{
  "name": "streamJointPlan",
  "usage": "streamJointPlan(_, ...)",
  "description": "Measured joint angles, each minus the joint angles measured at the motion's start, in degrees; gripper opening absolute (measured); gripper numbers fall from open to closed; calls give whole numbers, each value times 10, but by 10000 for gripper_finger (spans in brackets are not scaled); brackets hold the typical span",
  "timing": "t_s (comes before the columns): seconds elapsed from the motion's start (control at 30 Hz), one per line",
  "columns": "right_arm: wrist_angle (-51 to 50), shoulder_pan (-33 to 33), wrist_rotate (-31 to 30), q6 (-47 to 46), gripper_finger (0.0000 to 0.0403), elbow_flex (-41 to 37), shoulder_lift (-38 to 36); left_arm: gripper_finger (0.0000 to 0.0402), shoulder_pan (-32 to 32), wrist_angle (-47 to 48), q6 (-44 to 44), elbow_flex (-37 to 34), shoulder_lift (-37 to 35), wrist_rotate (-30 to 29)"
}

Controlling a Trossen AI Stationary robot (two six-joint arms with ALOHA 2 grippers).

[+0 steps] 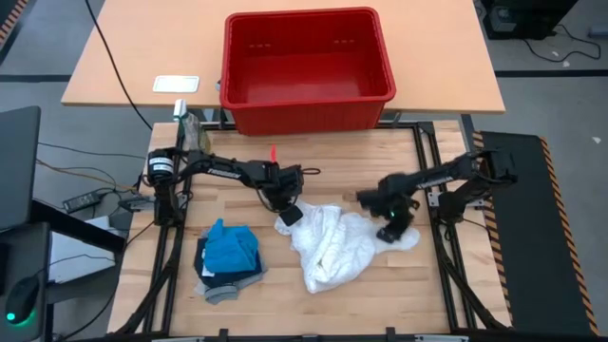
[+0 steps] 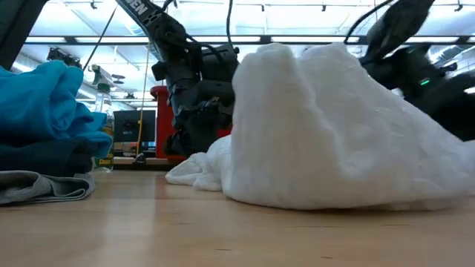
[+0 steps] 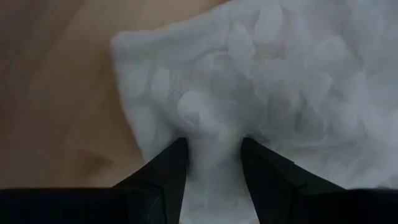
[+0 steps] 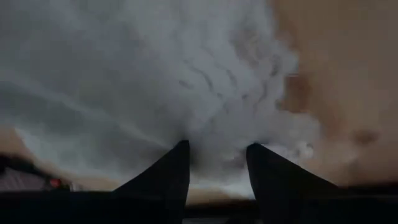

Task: Fold laundry
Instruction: Fold the white blouse

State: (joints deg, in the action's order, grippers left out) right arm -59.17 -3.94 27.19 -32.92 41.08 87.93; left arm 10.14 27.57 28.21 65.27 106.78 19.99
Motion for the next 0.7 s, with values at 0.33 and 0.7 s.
streamJointPlan(0.33,11,97,-65,-162,165,66,-97,125,-27,-18,-42,-11,1,-28)
streamJointPlan(0.7,293,-22,-181,-67,165,52,-98,20,-23,-38,-63,-11,1,-42)
